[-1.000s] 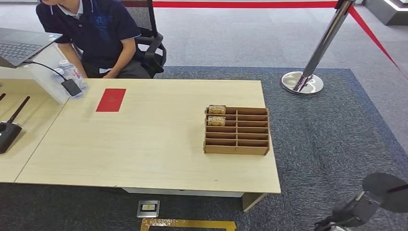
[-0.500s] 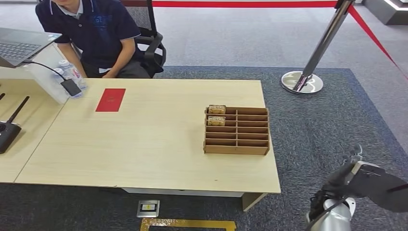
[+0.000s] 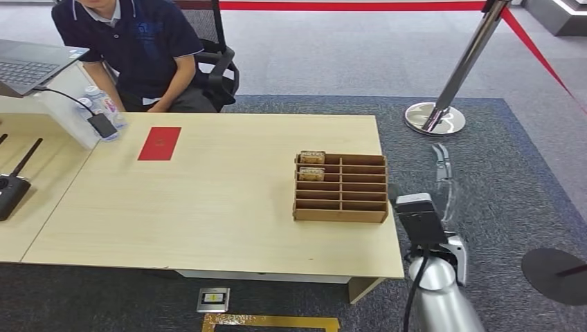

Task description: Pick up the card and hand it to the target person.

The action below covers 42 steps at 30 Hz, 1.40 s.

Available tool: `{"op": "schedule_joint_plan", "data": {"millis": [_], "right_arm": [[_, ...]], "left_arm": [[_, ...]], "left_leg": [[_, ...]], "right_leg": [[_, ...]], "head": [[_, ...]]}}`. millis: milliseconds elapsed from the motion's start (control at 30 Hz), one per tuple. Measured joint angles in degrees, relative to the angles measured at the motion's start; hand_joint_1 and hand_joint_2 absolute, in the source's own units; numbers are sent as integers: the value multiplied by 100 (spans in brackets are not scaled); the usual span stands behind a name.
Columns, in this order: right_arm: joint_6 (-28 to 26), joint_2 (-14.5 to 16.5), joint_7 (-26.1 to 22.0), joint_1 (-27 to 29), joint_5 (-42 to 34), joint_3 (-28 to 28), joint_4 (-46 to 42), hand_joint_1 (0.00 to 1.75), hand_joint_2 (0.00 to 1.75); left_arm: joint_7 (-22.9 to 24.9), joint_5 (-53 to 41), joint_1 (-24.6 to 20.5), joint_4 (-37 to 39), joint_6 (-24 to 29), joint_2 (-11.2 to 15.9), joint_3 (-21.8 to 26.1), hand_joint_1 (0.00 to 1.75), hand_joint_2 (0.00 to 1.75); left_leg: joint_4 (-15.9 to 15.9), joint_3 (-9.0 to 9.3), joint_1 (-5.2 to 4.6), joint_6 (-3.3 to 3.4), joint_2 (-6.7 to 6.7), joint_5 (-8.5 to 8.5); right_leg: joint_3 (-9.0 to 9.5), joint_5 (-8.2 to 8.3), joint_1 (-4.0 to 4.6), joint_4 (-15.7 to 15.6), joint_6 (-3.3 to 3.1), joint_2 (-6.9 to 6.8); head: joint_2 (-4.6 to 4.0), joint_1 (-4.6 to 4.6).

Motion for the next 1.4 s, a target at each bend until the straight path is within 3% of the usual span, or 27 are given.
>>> {"op": "schedule_joint_plan", "data": {"millis": [233, 533, 867, 1400], "right_arm": [[-937, -141, 807, -601, 2233, 959, 583, 0, 175], [-1235, -147, 1750, -1475, 3460, 1635, 1876, 0, 175], [-954, 5, 2367, -2188, 4012, 1897, 2931, 0, 175], [-933, 32, 2912, -2351, 4949, 1915, 3696, 0, 175]], "left_arm": [[123, -116, -6, 0, 3, 7, -43, 0, 0], [204, -273, -10, 0, 1, 6, -186, 0, 0], [280, -402, -19, 0, -49, 7, -332, 0, 0], [361, -605, -19, 0, -88, 13, -485, 0, 0]], "left_leg": [[0, 0, 1, -1, 0, 1], [0, -1, 0, -1, 0, 2], [0, -2, 1, -2, -1, 2], [0, -3, 1, -2, -2, 2]], "right_leg": [[0, 0, 0, 1, 0, 0], [0, 1, 1, 2, -1, 0], [-2, 1, 1, 2, -1, 0], [-3, 1, 1, 2, -1, 0]], "head": [[0, -1], [0, -2], [0, -1], [0, -2]]}}
